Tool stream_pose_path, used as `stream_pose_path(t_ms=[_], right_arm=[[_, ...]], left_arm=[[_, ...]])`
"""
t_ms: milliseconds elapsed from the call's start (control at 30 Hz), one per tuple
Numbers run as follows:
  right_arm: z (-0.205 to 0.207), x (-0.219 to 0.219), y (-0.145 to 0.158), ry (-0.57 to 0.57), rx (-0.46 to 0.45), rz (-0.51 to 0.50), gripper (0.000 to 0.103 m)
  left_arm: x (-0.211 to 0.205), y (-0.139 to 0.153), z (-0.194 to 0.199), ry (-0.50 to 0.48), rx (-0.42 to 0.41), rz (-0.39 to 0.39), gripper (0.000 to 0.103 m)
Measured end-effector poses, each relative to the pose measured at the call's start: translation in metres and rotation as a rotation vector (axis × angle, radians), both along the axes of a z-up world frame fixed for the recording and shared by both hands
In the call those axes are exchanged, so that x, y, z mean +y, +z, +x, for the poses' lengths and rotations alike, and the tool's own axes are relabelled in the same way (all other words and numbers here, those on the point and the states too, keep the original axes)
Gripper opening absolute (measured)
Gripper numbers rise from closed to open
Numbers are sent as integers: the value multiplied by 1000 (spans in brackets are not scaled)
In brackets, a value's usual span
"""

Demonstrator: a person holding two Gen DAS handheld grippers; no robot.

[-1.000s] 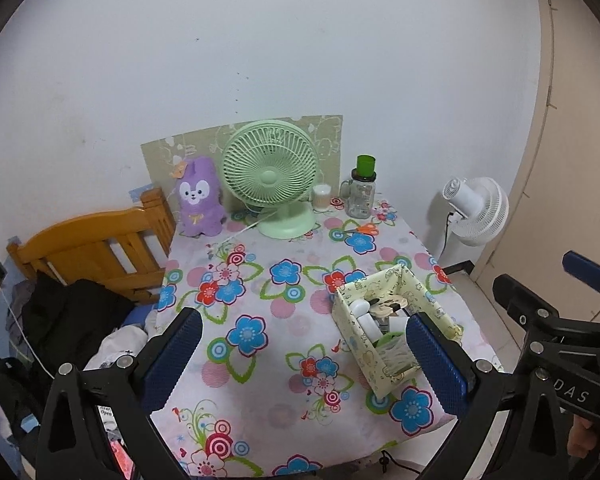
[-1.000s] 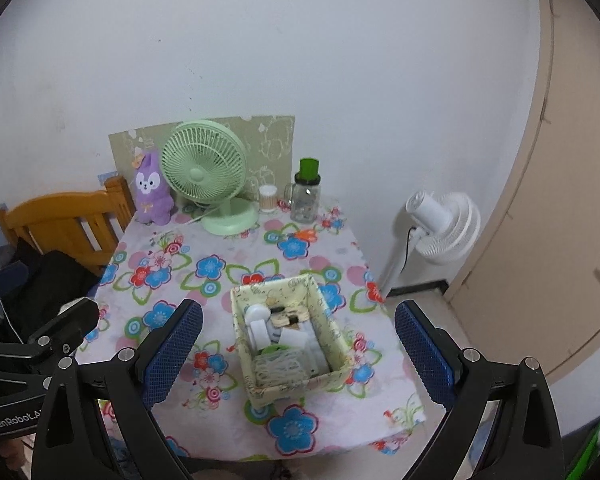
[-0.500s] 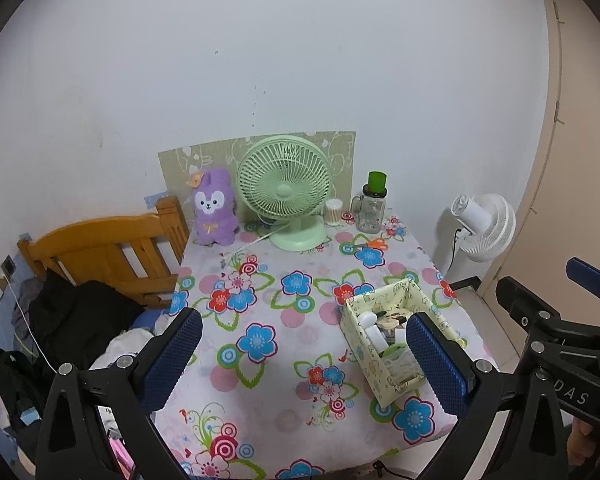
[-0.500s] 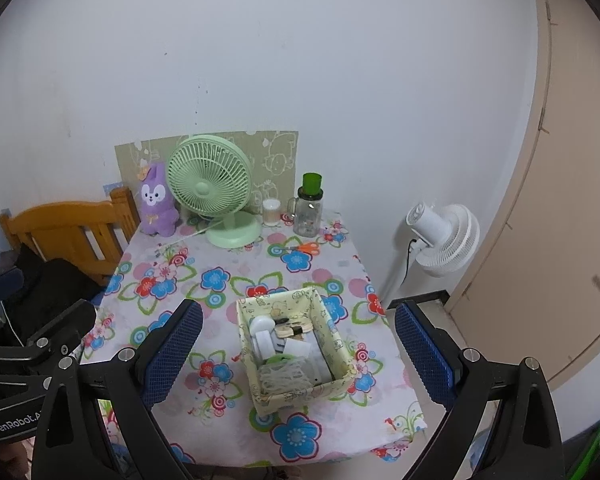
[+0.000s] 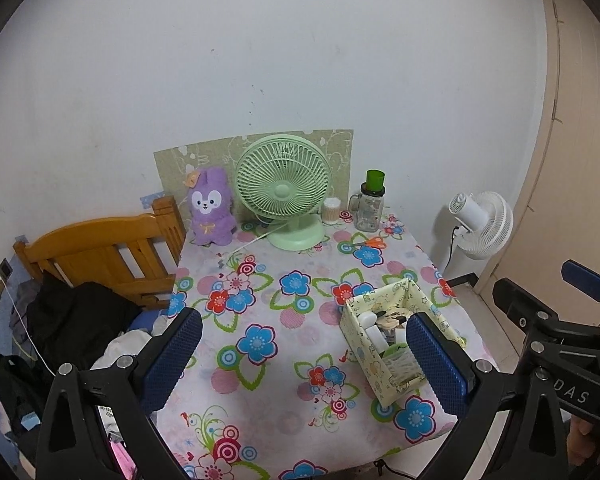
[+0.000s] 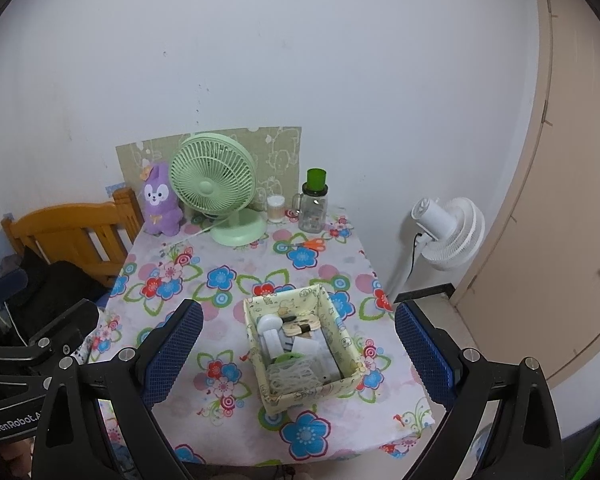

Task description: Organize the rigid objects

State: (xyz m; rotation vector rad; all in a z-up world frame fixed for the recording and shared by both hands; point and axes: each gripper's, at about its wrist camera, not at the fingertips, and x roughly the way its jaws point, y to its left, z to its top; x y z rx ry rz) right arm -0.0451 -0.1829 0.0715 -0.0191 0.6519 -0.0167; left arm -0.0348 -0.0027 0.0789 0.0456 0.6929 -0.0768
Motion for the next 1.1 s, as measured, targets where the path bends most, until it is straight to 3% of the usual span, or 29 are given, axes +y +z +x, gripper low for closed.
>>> stream_pose_path(t_ms=[433,733,1100], right_arm=[[5,-3,5,4,24,25,98],[12,-2,10,16,36,27,98],[19,-5,15,-1,53,49,98]], left_arm=[[1,7,1,18,-10,-3,103],[-4,15,3,36,-21,37,103],[-2,21,12,21,8,8,103]])
